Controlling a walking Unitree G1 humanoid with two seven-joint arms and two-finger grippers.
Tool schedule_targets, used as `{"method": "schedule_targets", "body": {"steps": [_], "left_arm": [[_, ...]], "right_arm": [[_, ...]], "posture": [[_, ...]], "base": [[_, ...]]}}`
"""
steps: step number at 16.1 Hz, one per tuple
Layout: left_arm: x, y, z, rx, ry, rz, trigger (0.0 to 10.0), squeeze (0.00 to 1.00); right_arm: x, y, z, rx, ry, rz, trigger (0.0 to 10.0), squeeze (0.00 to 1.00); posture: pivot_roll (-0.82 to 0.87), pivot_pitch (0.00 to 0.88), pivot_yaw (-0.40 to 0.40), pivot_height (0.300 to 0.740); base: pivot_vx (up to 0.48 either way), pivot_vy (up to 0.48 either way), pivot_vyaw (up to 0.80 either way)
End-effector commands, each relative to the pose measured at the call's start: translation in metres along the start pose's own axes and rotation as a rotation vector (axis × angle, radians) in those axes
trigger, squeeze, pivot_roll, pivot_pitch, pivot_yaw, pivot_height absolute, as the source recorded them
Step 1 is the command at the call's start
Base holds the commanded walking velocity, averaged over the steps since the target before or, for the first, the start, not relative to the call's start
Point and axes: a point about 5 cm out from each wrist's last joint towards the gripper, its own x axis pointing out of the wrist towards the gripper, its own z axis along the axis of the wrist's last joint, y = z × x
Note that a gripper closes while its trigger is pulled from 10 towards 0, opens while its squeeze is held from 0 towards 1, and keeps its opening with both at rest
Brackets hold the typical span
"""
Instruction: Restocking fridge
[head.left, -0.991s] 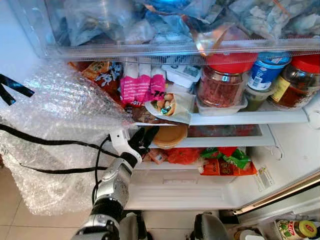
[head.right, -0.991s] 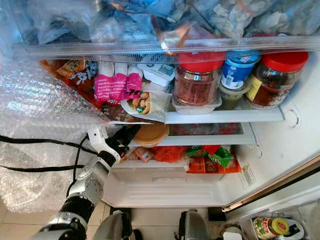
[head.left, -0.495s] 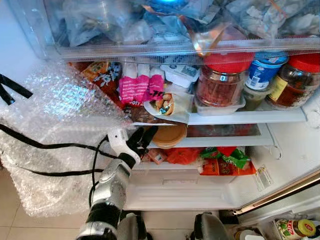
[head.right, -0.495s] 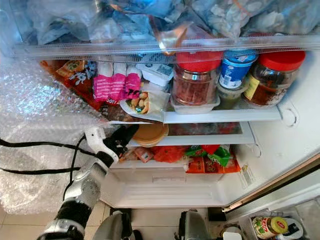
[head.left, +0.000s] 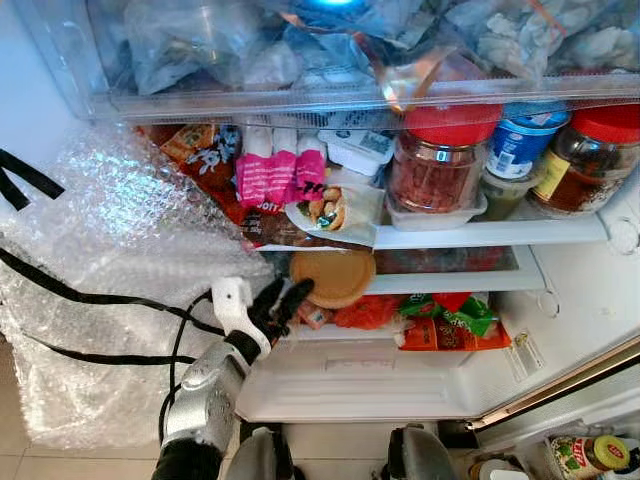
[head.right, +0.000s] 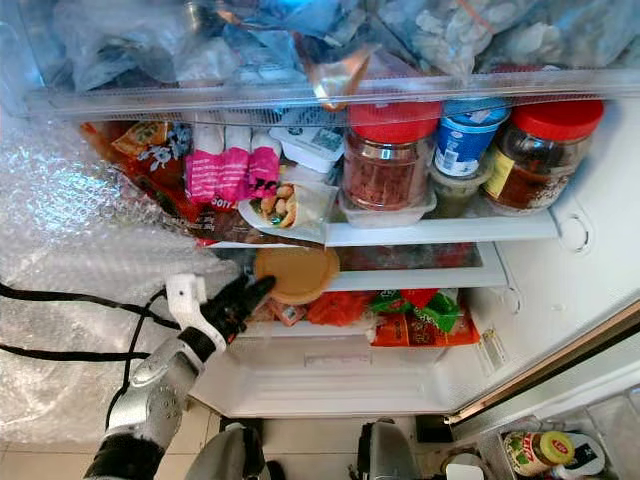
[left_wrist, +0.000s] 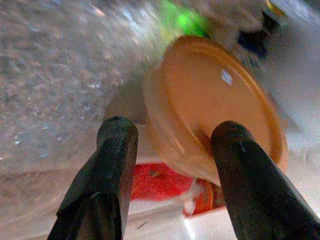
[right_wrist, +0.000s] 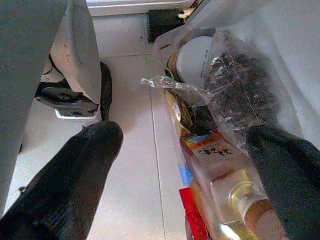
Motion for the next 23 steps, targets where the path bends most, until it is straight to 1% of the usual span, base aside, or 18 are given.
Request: {"method": "schedule_targets", "body": {"steps": [1, 3, 6, 8, 9, 10, 11, 13, 14, 18, 20, 21, 22, 23], "left_arm": [[-0.004, 0.000, -0.002, 0.058, 0.024, -0.017, 10.0, 0.00], [-0.005, -0.003, -0.002, 0.118, 0.044, -0.046, 10.0, 0.00], [-0.003, -0.003, 0.000, 0.117, 0.032, -0.030, 10.0, 0.00], [0.002, 0.007, 0.003, 0.050, 0.010, 0.072, 10.0, 0.00], [0.003, 0.011, 0.003, 0.029, 0.010, 0.105, 10.0, 0.00], [0.003, 0.015, 0.002, -0.012, 0.014, 0.135, 10.0, 0.00], [0.004, 0.020, -0.004, -0.072, 0.052, 0.159, 0.0, 0.00], [0.004, 0.021, -0.007, -0.088, 0.070, 0.155, 0.0, 0.00], [0.004, 0.021, -0.007, -0.109, 0.062, 0.168, 0.0, 0.00], [0.010, 0.023, -0.007, -0.126, 0.067, 0.191, 0.0, 0.00], [0.011, 0.020, -0.007, -0.121, 0.072, 0.162, 0.0, 0.00], [0.011, 0.016, -0.009, -0.094, 0.088, 0.125, 0.5, 0.00], [0.010, 0.012, -0.012, -0.044, 0.115, 0.087, 10.0, 0.00], [0.008, 0.008, -0.019, 0.026, 0.162, 0.042, 10.0, 0.00]], "right_arm": [[-0.002, 0.013, -0.006, -0.007, 0.023, 0.048, 10.0, 0.00], [-0.002, 0.015, -0.005, -0.009, 0.019, 0.049, 10.0, 0.00], [-0.002, 0.017, -0.004, -0.010, 0.016, 0.050, 10.0, 0.00], [-0.002, 0.018, -0.003, -0.010, 0.013, 0.051, 10.0, 0.00], [-0.002, 0.018, -0.003, -0.009, 0.012, 0.051, 10.0, 0.00], [-0.002, 0.018, -0.003, -0.009, 0.013, 0.050, 10.0, 0.00], [-0.002, 0.018, -0.003, -0.008, 0.014, 0.050, 10.0, 0.00], [-0.002, 0.017, -0.004, -0.009, 0.016, 0.050, 10.0, 0.00], [-0.002, 0.017, -0.005, -0.007, 0.019, 0.049, 10.0, 0.00], [-0.002, 0.014, -0.006, -0.007, 0.020, 0.049, 10.0, 0.00], [-0.002, 0.014, -0.005, -0.007, 0.019, 0.046, 10.0, 0.00], [-0.002, 0.014, -0.005, -0.008, 0.020, 0.046, 10.0, 0.00], [-0.002, 0.015, -0.005, -0.008, 0.020, 0.046, 10.0, 0.00], [-0.002, 0.016, -0.005, -0.009, 0.020, 0.047, 10.0, 0.00]], "posture": [[-0.05, 0.159, 0.067, 0.644], [-0.05, 0.158, 0.067, 0.644], [-0.05, 0.154, 0.066, 0.644], [-0.05, 0.151, 0.068, 0.644], [-0.06, 0.150, 0.069, 0.644], [-0.06, 0.149, 0.069, 0.644], [-0.05, 0.149, 0.069, 0.644], [-0.06, 0.150, 0.071, 0.644], [-0.06, 0.150, 0.071, 0.644], [-0.06, 0.155, 0.071, 0.644], [-0.05, 0.155, 0.071, 0.644], [-0.06, 0.156, 0.071, 0.644], [-0.05, 0.157, 0.071, 0.644], [-0.05, 0.157, 0.071, 0.644]], "base": [[0.000, 0.000, 0.00], [0.000, 0.000, 0.00], [0.000, 0.000, 0.00], [0.000, 0.000, 0.00], [0.000, 0.000, 0.00], [0.000, 0.000, 0.00], [0.000, 0.000, 0.00], [0.000, 0.000, 0.00], [0.000, 0.000, 0.00], [0.000, 0.000, 0.00], [0.000, 0.000, 0.00], [0.000, 0.000, 0.00], [0.000, 0.000, 0.00], [0.000, 0.000, 0.00]]}}
